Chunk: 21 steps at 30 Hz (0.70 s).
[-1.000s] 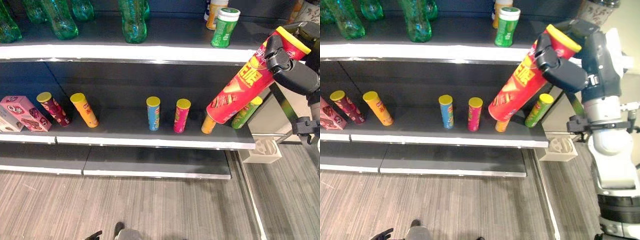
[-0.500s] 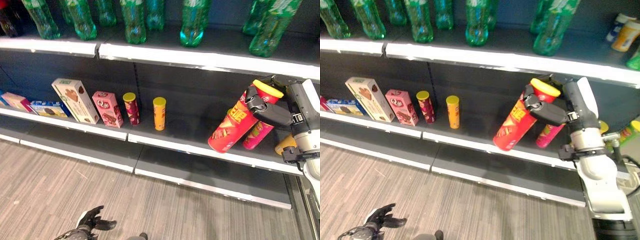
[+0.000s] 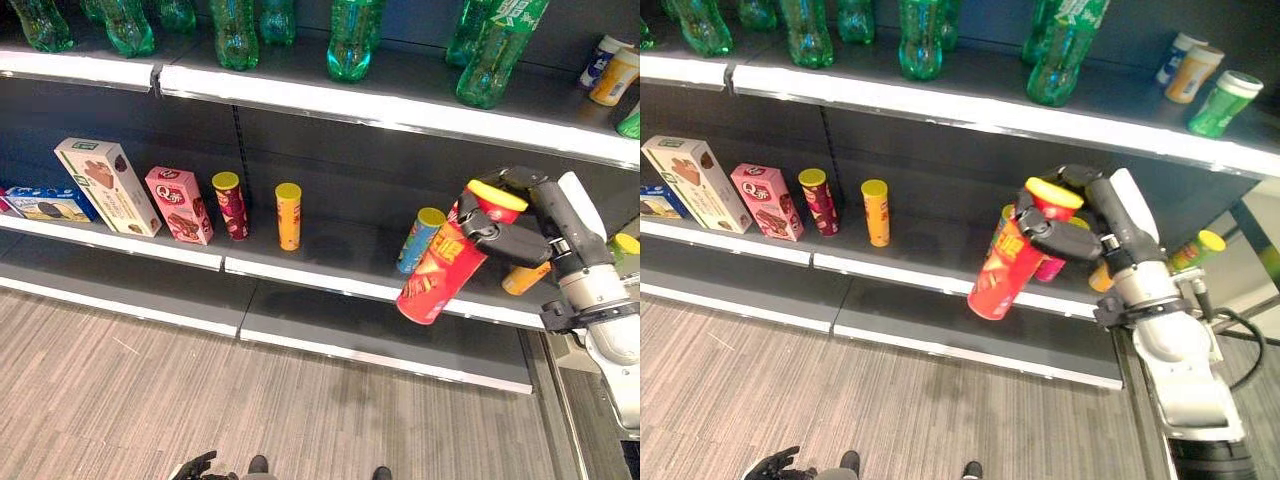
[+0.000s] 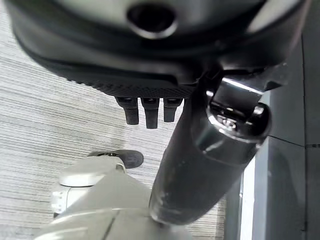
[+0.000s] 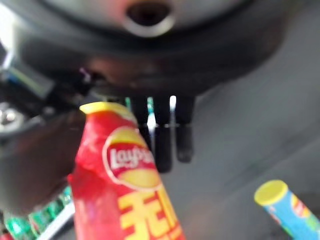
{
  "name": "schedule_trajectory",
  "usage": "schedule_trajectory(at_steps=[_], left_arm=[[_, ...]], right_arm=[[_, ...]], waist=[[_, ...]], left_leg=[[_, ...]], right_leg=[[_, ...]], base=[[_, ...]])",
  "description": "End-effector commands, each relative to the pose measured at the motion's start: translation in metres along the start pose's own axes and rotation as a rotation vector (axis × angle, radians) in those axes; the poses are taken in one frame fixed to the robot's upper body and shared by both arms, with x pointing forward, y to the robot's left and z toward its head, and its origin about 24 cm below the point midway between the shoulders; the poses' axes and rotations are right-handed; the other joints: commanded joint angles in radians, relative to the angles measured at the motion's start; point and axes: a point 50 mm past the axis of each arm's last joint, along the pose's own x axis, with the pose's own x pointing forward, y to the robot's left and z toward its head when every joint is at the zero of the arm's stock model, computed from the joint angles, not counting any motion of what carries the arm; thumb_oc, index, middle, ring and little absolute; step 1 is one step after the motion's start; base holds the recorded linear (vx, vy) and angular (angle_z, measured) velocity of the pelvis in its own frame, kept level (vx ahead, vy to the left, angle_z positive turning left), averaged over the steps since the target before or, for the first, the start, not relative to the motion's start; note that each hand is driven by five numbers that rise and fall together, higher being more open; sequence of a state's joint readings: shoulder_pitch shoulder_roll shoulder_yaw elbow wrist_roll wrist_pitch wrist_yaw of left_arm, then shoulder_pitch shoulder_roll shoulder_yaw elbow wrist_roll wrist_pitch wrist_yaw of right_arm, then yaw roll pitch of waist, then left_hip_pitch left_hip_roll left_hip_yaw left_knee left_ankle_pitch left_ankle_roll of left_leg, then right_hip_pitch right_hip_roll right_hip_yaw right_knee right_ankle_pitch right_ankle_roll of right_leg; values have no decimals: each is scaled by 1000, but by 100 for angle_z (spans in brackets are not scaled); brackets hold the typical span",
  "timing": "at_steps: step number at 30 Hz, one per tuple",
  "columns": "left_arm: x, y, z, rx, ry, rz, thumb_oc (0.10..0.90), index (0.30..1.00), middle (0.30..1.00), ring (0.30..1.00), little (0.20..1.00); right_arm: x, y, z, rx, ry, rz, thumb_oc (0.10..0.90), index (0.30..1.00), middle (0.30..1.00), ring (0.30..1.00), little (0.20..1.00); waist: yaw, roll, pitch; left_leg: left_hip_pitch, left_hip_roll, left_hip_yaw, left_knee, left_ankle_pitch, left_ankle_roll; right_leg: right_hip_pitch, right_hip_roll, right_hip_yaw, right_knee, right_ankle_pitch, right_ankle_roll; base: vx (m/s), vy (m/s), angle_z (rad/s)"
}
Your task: Put the goods on the table back onto the shelves and tidy them up.
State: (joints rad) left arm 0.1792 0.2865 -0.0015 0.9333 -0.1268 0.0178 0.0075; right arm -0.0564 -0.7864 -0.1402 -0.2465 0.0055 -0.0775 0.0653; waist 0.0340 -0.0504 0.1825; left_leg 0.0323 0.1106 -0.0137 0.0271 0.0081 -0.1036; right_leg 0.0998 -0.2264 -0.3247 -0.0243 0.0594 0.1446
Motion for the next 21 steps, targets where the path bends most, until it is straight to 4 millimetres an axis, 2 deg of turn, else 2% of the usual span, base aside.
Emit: schedule_trajectory(at_steps=[1, 3, 5, 8, 10, 13, 15, 21], left_arm=[[2, 16, 21, 80, -82, 31, 800, 900, 900, 900, 900], [2, 16, 20, 81, -81, 30, 800, 900, 900, 900, 900], [-1, 17, 12, 93, -62, 42, 800, 900, 900, 900, 900], [-2, 18, 5, 97, -49, 57, 800, 900, 900, 900, 900], [-2, 19, 2, 114, -41, 72, 800, 900, 900, 900, 900], [-2, 16, 11, 150, -85, 78, 800, 900, 900, 900, 900], [-2, 15, 15, 159, -106, 85, 800, 900, 900, 900, 900], [0, 18, 21, 178, -114, 98, 800, 900, 900, 900, 900]], right_arm=[[18, -17, 46, -120, -245, -71, 400, 300, 300, 300, 300], [19, -13, 46, -138, -244, -61, 400, 300, 300, 300, 300], [25, 4, 41, -257, -230, -35, 400, 300, 300, 300, 300], [31, 10, 37, -408, -227, -75, 400, 300, 300, 300, 300], [34, 9, 34, -549, -226, -134, 400, 300, 300, 300, 300], [44, 6, 26, -690, -208, -230, 400, 300, 300, 300, 300], [54, 1, 25, -709, -191, -342, 400, 300, 300, 300, 300], [64, -14, 28, -738, -183, -454, 400, 300, 300, 300, 300]], waist=[[32, -9, -50], [31, -8, -50], [54, 0, -32], [70, 5, -5], [90, 9, 13], [111, 18, 34], [127, 26, 52], [152, 29, 78]], left_leg=[[17, 11, 29, 3, -35, 7], [15, 8, 25, 2, -34, 9], [2, -1, 11, 9, -37, 18], [-8, -9, -1, 18, -42, 30], [-22, -13, -13, 24, -39, 29], [-48, -18, -37, 35, -34, 28], [-64, -21, -52, 39, -33, 33], [-98, -26, -77, 51, -25, 30]], right_leg=[[-9, -77, -53, 72, -5, 31], [-7, -79, -58, 73, -5, 32], [-14, -94, -66, 100, -12, 34], [-34, -108, -61, 131, -14, 37], [-35, -113, -73, 137, -18, 38], [-39, -119, -95, 147, -20, 40], [-60, -125, -94, 165, -19, 42], [-75, -128, -110, 181, -27, 40]], base=[[4, -10, 18], [-2, 0, 30], [-23, 9, 15], [-47, 9, 15], [-52, -10, 14], [-52, -11, 32], [-54, -11, 20], [-15, -14, 7]])
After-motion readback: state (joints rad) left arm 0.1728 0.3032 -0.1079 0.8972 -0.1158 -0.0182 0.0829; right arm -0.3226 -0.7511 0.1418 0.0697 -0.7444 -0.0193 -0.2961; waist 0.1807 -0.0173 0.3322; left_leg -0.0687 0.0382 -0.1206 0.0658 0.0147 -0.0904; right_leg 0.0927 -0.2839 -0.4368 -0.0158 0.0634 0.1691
